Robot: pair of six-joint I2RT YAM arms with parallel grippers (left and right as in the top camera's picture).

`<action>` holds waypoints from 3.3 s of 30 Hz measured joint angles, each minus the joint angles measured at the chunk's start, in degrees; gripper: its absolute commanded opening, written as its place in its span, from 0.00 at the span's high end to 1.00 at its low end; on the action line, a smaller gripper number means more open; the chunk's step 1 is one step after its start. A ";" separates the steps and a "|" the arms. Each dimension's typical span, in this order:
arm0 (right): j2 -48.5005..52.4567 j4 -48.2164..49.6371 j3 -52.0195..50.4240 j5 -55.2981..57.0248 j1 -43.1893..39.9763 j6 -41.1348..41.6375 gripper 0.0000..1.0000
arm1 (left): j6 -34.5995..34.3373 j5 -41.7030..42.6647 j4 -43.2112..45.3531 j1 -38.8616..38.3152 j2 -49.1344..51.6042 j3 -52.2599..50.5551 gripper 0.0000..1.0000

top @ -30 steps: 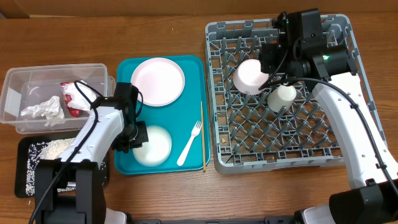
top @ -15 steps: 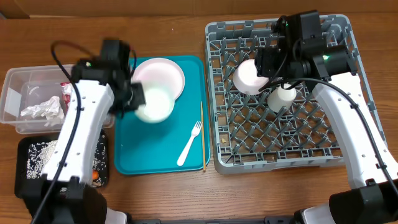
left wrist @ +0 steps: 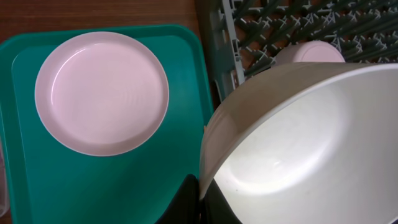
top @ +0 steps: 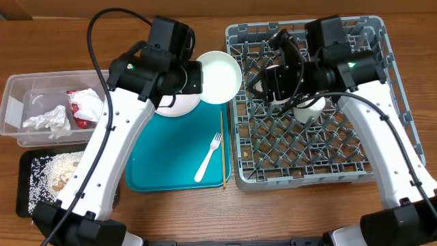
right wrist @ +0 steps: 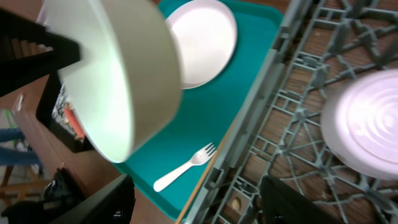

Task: Sort waste into correct bins and load items into the dishwasher
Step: 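Grasp the saucer rim with the left gripper and lift it, then hand the saucer from the left gripper to the right gripper, then carry the saucer with the right gripper to the rack's back-right corner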

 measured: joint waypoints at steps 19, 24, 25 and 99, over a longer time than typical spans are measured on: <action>0.00 7.28 -0.94 9.16 6.08 -2.64 0.61 | -0.22 11.87 -3.74 -0.48 1.81 0.00 0.96; 0.00 7.52 -0.94 10.14 6.08 -2.75 0.86 | -0.20 12.68 -4.74 -0.48 1.81 0.00 0.96; 0.00 7.63 -0.94 10.71 6.08 -2.64 0.87 | -0.20 12.66 -4.87 -0.48 1.81 0.00 0.96; 13.84 37.99 -1.36 87.49 -8.50 -9.22 0.96 | 4.39 12.31 11.76 -0.39 -4.70 2.71 0.00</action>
